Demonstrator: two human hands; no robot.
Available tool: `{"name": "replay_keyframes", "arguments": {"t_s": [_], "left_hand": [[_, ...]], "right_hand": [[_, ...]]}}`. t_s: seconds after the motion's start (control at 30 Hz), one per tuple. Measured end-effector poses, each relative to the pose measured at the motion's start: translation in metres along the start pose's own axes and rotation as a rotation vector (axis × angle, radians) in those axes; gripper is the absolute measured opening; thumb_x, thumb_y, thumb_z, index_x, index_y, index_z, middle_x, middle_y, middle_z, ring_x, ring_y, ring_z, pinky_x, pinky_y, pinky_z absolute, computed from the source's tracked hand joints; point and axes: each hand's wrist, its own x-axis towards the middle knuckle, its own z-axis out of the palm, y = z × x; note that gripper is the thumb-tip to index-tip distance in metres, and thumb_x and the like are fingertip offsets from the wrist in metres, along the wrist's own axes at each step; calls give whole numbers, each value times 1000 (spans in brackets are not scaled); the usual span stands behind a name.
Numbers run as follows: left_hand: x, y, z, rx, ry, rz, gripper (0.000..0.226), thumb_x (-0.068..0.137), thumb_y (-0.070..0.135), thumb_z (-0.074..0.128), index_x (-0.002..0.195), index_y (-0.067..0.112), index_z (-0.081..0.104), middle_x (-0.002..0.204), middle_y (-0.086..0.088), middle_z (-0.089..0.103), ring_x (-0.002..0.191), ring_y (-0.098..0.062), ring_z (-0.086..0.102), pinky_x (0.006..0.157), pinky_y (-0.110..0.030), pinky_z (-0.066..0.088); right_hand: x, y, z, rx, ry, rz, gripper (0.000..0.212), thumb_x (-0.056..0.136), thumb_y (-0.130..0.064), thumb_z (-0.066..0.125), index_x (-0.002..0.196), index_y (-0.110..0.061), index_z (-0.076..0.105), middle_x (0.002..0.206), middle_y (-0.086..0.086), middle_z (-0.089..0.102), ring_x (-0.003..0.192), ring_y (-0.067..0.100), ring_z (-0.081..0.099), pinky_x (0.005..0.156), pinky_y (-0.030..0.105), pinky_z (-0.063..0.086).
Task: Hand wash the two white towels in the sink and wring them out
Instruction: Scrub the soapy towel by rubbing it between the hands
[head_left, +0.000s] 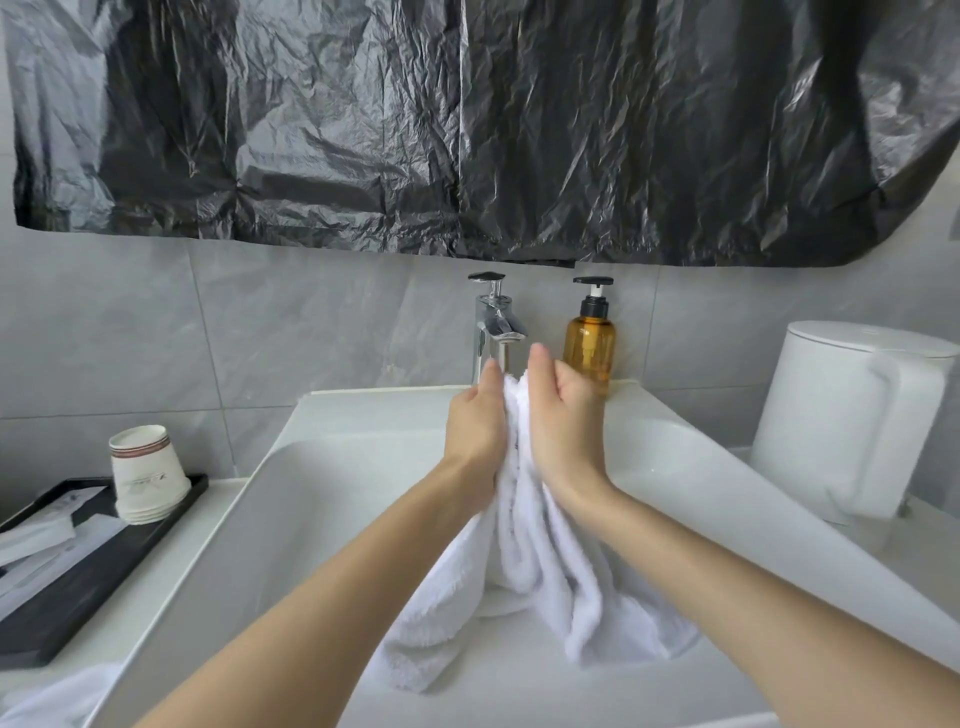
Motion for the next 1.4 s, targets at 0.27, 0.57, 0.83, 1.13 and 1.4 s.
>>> {"name": "replay_keyframes", "arguments": {"t_s": [0.27,0.57,0.83,1.13,1.4], "left_hand": [[2,0,-1,-4,14,-98,47,105,41,34,91,6,63,72,-6,65,66,-18,62,59,-25,46],[-4,4,-2,-50,62,-85,46,105,37,35,77,9,58,59,0,61,51,-9,58,42,-15,41],[-7,3,4,-75,40,-50,45,105,37,36,79,9,61,65,-4,61,56,-14,58,44,-15,43],[-6,7,-2,-161,120,-118,53,106,38,35,66,11,56,55,-1,55,54,-18,54,48,-26,39],[-10,3,4,-100,93,-98,46,105,38,35,77,9,58,59,-1,58,51,-12,57,42,-16,39]], "right_hand": [[1,5,4,-84,-2,-6,53,102,-31,43,53,-21,27,39,-8,34,46,9,30,55,31,26],[-3,5,3,-111,-62,-90,53,101,-31,45,53,-24,26,39,-8,34,47,9,29,54,33,25],[5,10,-1,-94,-17,-46,53,102,-29,45,53,-22,27,39,-7,33,45,8,30,54,31,25],[-7,2,4,-65,-102,-147,53,101,-28,46,53,-24,26,39,-9,32,46,7,28,52,27,25],[0,8,1,-84,-39,-134,52,102,-29,45,54,-23,25,40,-8,31,46,8,26,52,31,24]]}}
